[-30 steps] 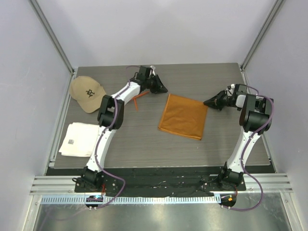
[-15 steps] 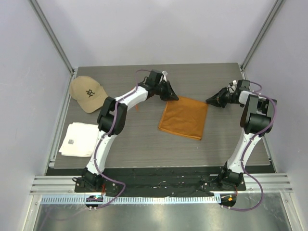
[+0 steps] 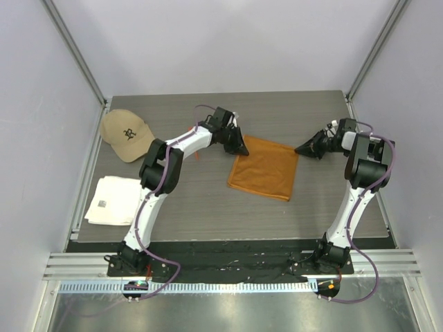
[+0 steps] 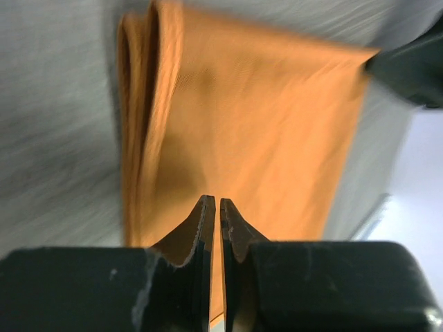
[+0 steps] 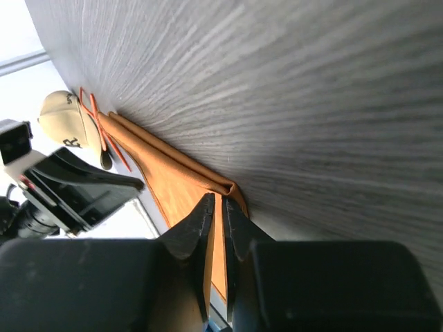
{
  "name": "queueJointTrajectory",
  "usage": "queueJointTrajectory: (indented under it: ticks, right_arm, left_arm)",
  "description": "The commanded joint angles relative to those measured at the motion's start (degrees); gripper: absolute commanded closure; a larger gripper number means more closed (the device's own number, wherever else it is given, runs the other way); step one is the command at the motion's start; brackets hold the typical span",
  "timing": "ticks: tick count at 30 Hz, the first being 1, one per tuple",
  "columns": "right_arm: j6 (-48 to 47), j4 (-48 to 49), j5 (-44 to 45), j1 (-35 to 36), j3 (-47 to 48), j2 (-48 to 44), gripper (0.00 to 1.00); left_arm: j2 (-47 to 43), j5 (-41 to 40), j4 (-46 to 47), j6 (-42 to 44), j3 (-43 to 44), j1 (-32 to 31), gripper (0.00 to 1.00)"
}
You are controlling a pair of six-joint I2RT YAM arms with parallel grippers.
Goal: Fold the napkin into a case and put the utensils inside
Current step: Smooth out the square-folded napkin at the center of the board.
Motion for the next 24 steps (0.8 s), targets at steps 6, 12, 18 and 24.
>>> queueJointTrajectory:
  ticks: [6, 12, 18, 24]
  right_arm:
    - [-13.4, -12.5, 12.2, 0.4, 17.9, 9.1, 0.85]
    - [-13.4, -18.7, 17.0, 4.2, 23.1, 5.6, 0.75]
    - [-6.9, -19.7, 20.1, 5.5, 12.1, -10.8, 0.52]
    - [-6.4, -17.8, 9.8, 5.3, -5.3, -20.3, 0.6]
  left_arm:
    - [-10.1, -8.6, -17.8, 17.5, -0.7, -2.4, 0.89]
    - [-11.2, -4.9, -17.5, 16.0, -1.2, -3.1, 0.88]
    - [-10.4, -0.3, -13.6, 11.8, -3.5, -4.9, 0.88]
    - [-7.5, 1.6, -13.7, 11.0, -3.6, -5.0, 0.9]
